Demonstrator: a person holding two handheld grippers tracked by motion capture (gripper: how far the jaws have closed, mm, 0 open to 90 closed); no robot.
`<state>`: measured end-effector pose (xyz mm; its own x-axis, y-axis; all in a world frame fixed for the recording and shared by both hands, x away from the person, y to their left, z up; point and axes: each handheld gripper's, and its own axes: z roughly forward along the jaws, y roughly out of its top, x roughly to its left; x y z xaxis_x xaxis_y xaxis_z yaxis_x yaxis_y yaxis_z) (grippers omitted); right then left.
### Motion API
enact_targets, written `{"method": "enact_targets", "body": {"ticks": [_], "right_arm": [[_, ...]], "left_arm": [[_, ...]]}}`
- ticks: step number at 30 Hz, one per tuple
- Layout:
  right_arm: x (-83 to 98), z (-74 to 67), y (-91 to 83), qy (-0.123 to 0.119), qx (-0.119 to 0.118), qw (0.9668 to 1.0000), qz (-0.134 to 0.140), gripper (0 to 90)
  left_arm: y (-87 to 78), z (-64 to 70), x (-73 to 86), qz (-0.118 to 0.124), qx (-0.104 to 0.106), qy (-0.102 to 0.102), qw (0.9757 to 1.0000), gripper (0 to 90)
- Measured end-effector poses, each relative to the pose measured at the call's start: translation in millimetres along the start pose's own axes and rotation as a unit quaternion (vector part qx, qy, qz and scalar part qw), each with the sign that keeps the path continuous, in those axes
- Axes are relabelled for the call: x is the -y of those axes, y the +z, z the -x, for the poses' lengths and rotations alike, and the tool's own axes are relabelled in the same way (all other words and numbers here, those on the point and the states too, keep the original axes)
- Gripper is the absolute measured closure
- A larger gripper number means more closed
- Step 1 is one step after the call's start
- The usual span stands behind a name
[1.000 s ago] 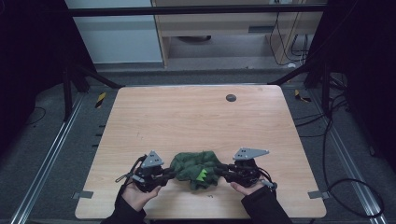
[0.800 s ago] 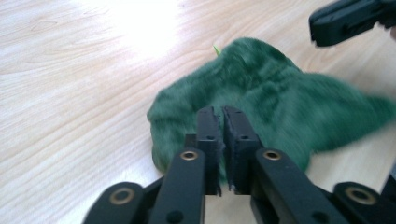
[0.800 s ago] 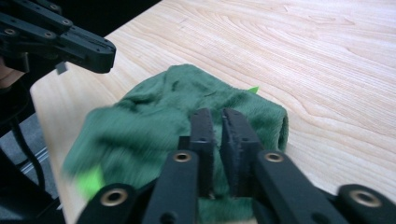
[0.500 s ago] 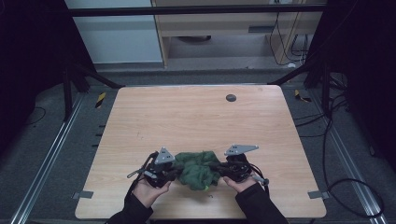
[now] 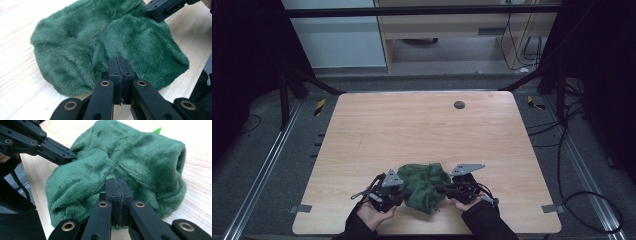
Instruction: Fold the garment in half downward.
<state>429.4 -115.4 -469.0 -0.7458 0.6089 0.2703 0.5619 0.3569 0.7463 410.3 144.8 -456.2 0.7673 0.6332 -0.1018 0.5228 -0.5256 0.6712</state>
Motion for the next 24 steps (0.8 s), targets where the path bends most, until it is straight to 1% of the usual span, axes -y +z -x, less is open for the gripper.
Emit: {"method": "enact_targets", "body": {"ticks": [3,5,8,9,10,11,12,13,14,15,16,18,19,20,21,24], "right_arm": [[1.6,0.5,2.0,-0.001,0.003,1.0000,-0.004,89.6],[1.3,0.6,1.6,-0.003,0.002,1.0000,-0.002,89.1],[-0.6,0.7,-1.4,-0.004,0.005,1.0000,0.006,88.3],[-1.7,1.0,-3.3,-0.003,0.005,0.9999,0.014,88.2],[-3.8,2.9,-8.0,-0.004,0.011,0.9994,0.032,87.1],[-3.8,2.9,-8.0,-0.004,0.011,0.9994,0.032,87.1],[-4.6,3.9,-9.4,-0.004,0.015,0.9991,0.039,86.3],[-5.9,5.8,-12.0,-0.002,0.022,0.9986,0.047,85.2],[-7.9,10.1,-15.5,0.002,0.037,0.9974,0.062,81.1],[-8.8,13.5,-16.9,0.003,0.045,0.9968,0.066,79.8],[-9.4,16.0,-18.0,0.006,0.053,0.9962,0.069,77.9],[-9.9,24.2,-21.3,0.009,0.077,0.9939,0.078,74.3],[-9.6,28.5,-23.5,0.012,0.090,0.9924,0.083,71.7],[-9.6,28.5,-23.5,0.012,0.090,0.9924,0.083,71.7],[-8.7,33.7,-26.5,0.014,0.108,0.9902,0.088,69.7],[-5.3,46.3,-34.2,0.020,0.142,0.9851,0.095,63.0]], "left_arm": [[2.4,-1.6,1.0,-0.005,-0.001,0.002,1.0000,89.7],[1.2,-2.8,0.5,0.002,-0.004,-0.001,1.0000,88.8],[-7.1,-6.6,-2.7,0.020,-0.013,-0.003,0.9997,87.3],[-10.1,-8.7,-3.9,0.027,-0.016,-0.004,0.9995,86.4],[-15.3,-13.1,-5.6,0.038,-0.026,-0.006,0.9989,85.1],[-15.3,-13.1,-5.6,0.038,-0.026,-0.006,0.9989,84.4],[-18.5,-17.1,-6.3,0.044,-0.034,-0.008,0.9984,84.4],[-20.7,-20.4,-6.5,0.049,-0.041,-0.012,0.9979,83.2],[-22.8,-24.2,-6.4,0.054,-0.050,-0.015,0.9972,79.3],[-24.8,-28.5,-6.1,0.058,-0.060,-0.017,0.9964,76.9],[-28.2,-37.7,-4.9,0.067,-0.080,-0.021,0.9943,74.3],[-32.0,-50.1,-2.5,0.079,-0.101,-0.030,0.9913,66.3],[-32.0,-50.1,-2.5,0.079,-0.101,-0.030,0.9913,62.2],[-34.2,-58.5,-0.3,0.087,-0.114,-0.036,0.9890,62.2],[-36.4,-65.2,1.7,0.091,-0.123,-0.041,0.9873,58.1],[-41.9,-83.2,8.7,0.105,-0.149,-0.057,0.9815,49.0]]}}
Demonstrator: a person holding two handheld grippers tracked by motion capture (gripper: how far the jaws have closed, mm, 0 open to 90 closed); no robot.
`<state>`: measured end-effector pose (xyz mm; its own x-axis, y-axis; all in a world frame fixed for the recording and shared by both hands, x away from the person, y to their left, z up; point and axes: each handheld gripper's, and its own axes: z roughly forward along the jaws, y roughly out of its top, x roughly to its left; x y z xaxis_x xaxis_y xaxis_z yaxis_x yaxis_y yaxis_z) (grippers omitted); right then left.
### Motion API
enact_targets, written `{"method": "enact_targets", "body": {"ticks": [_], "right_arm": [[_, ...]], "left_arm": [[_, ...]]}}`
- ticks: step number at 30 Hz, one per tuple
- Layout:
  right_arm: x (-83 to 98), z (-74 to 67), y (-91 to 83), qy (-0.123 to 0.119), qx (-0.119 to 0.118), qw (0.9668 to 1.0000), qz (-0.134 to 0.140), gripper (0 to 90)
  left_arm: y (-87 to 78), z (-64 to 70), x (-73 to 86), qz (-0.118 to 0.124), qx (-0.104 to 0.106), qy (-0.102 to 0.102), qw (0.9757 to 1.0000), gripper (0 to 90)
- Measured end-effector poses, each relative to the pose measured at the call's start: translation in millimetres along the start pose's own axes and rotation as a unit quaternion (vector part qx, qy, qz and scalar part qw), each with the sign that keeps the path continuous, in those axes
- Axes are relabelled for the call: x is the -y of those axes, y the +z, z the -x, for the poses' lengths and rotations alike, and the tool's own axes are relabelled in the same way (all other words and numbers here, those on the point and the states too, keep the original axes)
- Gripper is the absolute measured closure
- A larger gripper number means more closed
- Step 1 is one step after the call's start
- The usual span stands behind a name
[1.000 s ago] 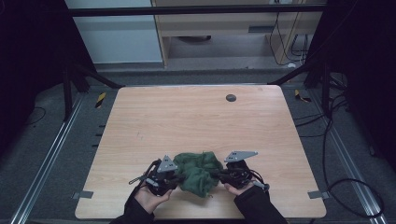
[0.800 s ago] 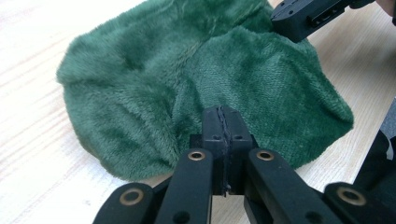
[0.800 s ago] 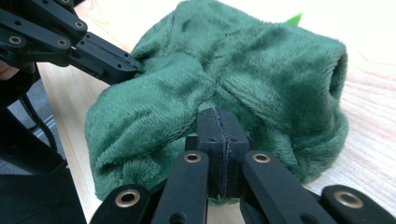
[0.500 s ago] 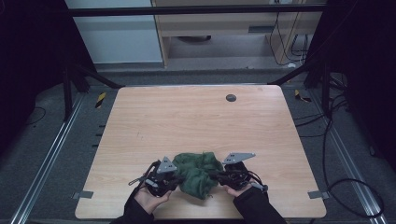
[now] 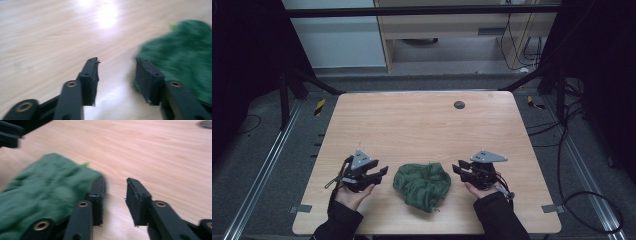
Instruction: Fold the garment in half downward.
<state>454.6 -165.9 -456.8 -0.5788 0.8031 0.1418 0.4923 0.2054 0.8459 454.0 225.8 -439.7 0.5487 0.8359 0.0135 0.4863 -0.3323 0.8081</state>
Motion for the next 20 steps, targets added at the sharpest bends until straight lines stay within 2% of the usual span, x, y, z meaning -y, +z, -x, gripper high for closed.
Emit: {"method": "enact_targets", "body": {"ticks": [2,3,4,5,14,17,18,20], "right_arm": [[2.0,13.7,-5.0,0.009,0.032,0.9995,0.002,57.7],[2.0,13.7,-5.0,0.009,0.032,0.9995,0.002,57.7],[3.6,21.7,-8.3,0.014,0.049,0.9987,0.004,54.4],[4.4,25.6,-9.8,0.014,0.056,0.9983,0.005,52.9],[13.6,45.1,-15.9,0.024,0.089,0.9957,-0.014,39.1],[16.6,51.5,-18.3,0.024,0.106,0.9940,-0.017,36.6],[18.1,56.7,-21.1,0.031,0.113,0.9930,-0.015,34.8],[18.5,59.1,-22.2,0.030,0.116,0.9927,-0.014,34.1]], "left_arm": [[-0.5,-11.7,3.2,0.003,-0.008,-0.006,0.9999,41.8],[-1.1,-16.7,4.9,0.003,-0.014,-0.009,0.9999,41.8],[-1.3,-21.2,6.7,0.004,-0.017,-0.012,0.9998,39.1],[-1.5,-25.2,8.5,0.004,-0.020,-0.014,0.9997,37.7],[0.1,-48.9,22.6,-0.011,-0.042,-0.011,0.9990,29.5],[-0.1,-56.4,25.7,-0.012,-0.052,-0.017,0.9984,27.8],[-0.3,-59.0,26.6,-0.012,-0.054,-0.020,0.9983,27.7],[-0.9,-63.7,27.9,-0.011,-0.059,-0.025,0.9979,27.5]]}}
